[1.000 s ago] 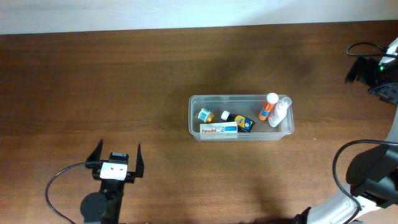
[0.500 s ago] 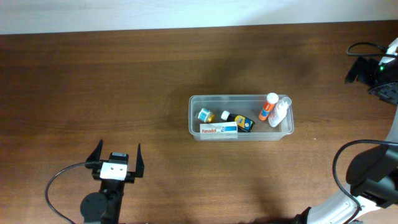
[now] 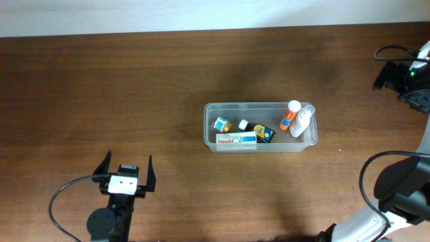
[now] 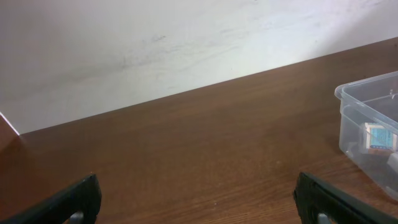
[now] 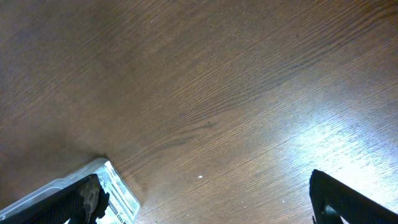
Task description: Pack container
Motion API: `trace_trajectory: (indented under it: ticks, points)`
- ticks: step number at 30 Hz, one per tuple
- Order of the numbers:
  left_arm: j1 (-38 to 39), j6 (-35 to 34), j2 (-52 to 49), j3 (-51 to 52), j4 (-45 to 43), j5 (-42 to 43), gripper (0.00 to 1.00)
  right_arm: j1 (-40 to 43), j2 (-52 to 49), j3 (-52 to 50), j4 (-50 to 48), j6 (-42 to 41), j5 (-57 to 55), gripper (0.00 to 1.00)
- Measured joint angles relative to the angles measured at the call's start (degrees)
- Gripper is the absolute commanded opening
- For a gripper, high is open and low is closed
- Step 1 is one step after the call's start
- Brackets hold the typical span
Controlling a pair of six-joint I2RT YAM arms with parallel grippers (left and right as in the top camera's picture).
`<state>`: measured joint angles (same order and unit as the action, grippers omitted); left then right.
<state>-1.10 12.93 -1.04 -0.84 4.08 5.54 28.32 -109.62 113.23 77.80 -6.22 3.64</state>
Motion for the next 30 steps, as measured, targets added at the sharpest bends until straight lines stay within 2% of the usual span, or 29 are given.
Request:
trace_trajectory:
  ticks: [13, 18, 24, 30]
  points:
    - [0.00, 0.00, 0.00, 0.00, 0.00, 0.00, 0.99, -0.13, 0.48, -0.02, -1.01, 0.02, -0.26, 0.98]
    - [0.00, 0.00, 0.09, 0.00, 0.00, 0.00, 0.99, -2.05, 7.41, -3.89, -10.34, 0.04, -0.17, 0.98]
    - [0.00, 0.00, 0.15, 0.00, 0.00, 0.00, 0.99, -10.47, 25.64, -20.11, -27.89, 0.22, 0.31, 0.98]
    - [0.00, 0.00, 0.20, 0.00, -0.02, -0.09, 0.99, -19.58, 41.22, -44.33, -47.93, 0.22, 0.50, 0.98]
